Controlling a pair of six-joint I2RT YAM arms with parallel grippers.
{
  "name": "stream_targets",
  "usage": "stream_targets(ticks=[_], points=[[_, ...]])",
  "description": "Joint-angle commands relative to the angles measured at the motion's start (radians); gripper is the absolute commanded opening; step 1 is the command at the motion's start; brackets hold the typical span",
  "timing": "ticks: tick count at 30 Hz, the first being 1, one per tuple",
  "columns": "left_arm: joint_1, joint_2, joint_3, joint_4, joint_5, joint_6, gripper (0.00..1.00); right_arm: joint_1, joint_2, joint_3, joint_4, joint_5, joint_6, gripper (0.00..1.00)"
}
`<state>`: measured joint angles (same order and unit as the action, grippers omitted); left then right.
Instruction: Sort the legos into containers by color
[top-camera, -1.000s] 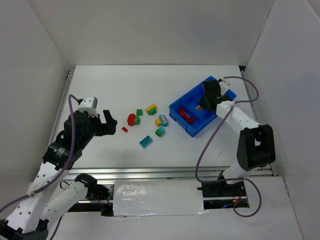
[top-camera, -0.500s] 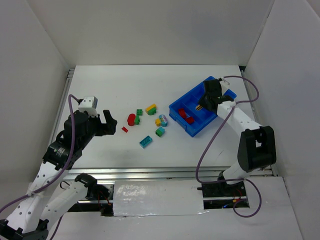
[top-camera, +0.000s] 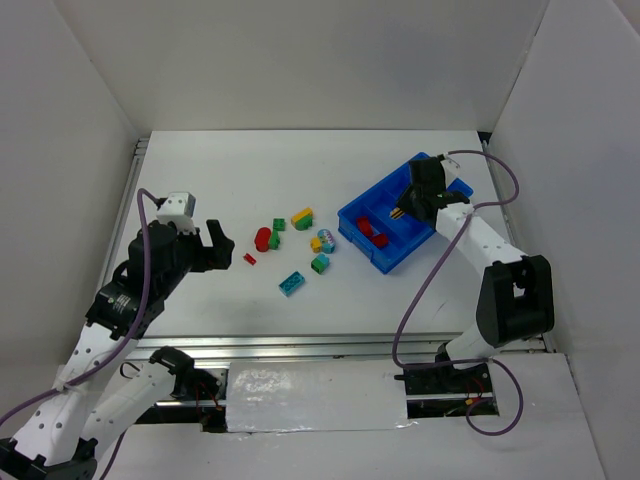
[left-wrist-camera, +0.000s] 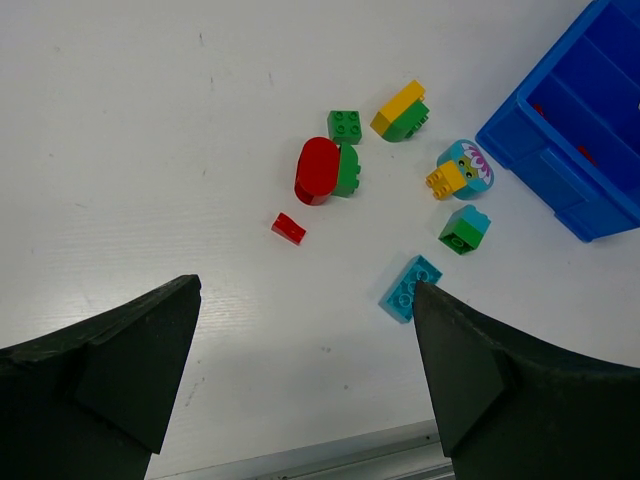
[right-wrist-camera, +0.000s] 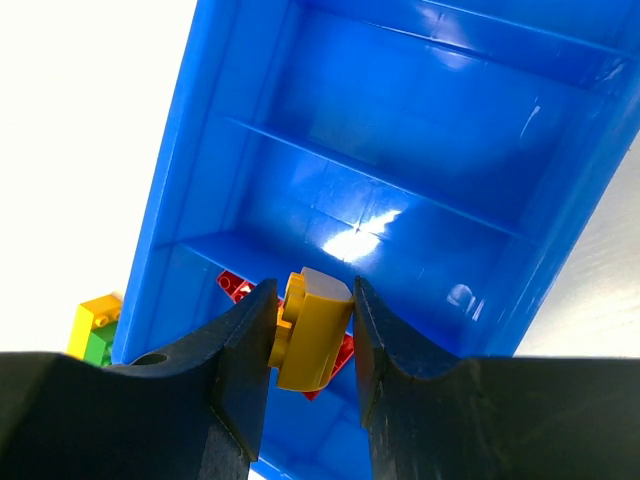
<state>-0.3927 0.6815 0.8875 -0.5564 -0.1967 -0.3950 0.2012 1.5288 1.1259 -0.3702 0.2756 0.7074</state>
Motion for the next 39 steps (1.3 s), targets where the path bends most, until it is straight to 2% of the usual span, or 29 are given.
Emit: stream_targets(ticks=[1,11,14,18,22,27,28,29,33,36,39], points=[[0.006,0.006,0.007,0.029,0.003,0.007,0.99,-0.013,-0.021,0.029,0.033,-0.006,-0.02,0.0],[0.006,0.007,0.007,0.029,0.006,0.007,1.0,-0.013,0.057,0.071,0.053,-0.001,-0.022,0.02],[0.008,0.013,0.007,0.029,0.014,0.008,1.0,-0.013,0.105,0.107,0.039,-0.001,-0.026,0.09],[0.006,0.012,0.005,0.027,0.016,0.008,0.99,-0.011,0.142,0.147,0.025,-0.006,-0.026,0.68],[0.006,0.01,0.005,0.03,0.019,0.008,0.99,0.003,0.097,0.147,0.024,0.016,-0.036,0.84],[0.008,0.016,0.007,0.027,0.022,0.008,0.99,0.044,-0.008,0.141,0.022,-0.027,-0.058,0.87],[0.008,0.016,0.005,0.027,0.022,0.008,0.99,0.064,-0.03,0.132,0.028,-0.029,-0.069,0.9],[0.008,0.016,0.005,0.029,0.022,0.008,1.0,0.087,-0.07,0.12,0.03,-0.027,-0.078,0.99],[0.009,0.024,0.007,0.026,0.026,0.005,0.99,0.252,-0.107,0.14,-0.012,-0.07,-0.208,1.0],[0.011,0.029,0.007,0.026,0.033,0.004,1.0,0.326,-0.09,0.155,-0.029,-0.214,-0.307,0.98],[0.011,0.033,0.005,0.03,0.04,0.002,0.99,0.403,-0.029,0.185,-0.068,-0.254,-0.414,0.99]])
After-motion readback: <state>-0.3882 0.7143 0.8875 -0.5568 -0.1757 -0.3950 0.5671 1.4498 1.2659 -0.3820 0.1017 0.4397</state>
